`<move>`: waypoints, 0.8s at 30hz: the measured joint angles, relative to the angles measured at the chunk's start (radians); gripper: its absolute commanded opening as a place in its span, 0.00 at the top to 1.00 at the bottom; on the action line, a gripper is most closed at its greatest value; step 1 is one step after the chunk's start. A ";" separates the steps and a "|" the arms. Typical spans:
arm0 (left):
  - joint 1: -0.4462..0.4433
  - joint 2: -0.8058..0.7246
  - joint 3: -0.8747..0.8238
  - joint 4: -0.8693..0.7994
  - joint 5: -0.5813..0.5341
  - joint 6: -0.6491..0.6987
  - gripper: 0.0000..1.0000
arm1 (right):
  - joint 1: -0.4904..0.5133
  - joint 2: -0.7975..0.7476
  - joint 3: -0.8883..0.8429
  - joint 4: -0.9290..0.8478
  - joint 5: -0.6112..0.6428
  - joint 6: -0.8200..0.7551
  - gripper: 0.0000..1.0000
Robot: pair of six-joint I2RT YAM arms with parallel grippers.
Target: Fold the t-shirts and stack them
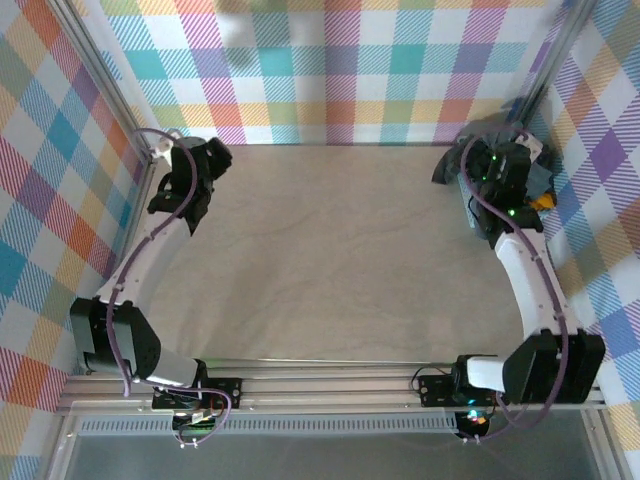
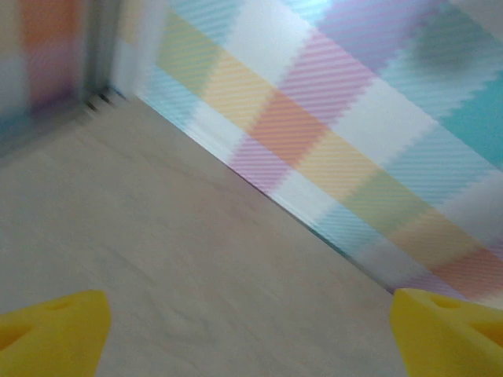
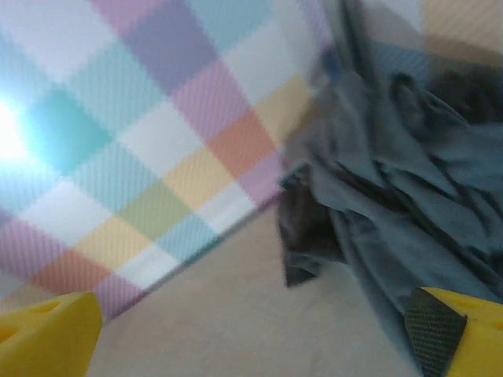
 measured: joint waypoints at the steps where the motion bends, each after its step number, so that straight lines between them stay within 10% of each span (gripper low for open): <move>1: -0.017 0.024 0.023 -0.016 0.058 -0.001 0.09 | -0.019 0.042 0.015 -0.024 0.007 0.023 0.00; 11: -0.257 0.175 0.286 -0.077 0.509 -0.001 0.11 | -0.206 0.454 0.223 -0.076 0.004 0.205 0.06; 15: -0.304 0.169 0.294 -0.087 0.576 -0.002 0.18 | -0.239 0.569 0.287 -0.069 -0.035 0.231 0.32; 20: -0.307 0.146 0.293 -0.140 0.589 0.002 0.25 | -0.242 0.632 0.307 -0.056 -0.120 0.253 0.93; 24: -0.307 0.106 0.288 -0.164 0.589 0.006 0.27 | -0.236 0.579 0.248 0.022 -0.142 0.262 1.00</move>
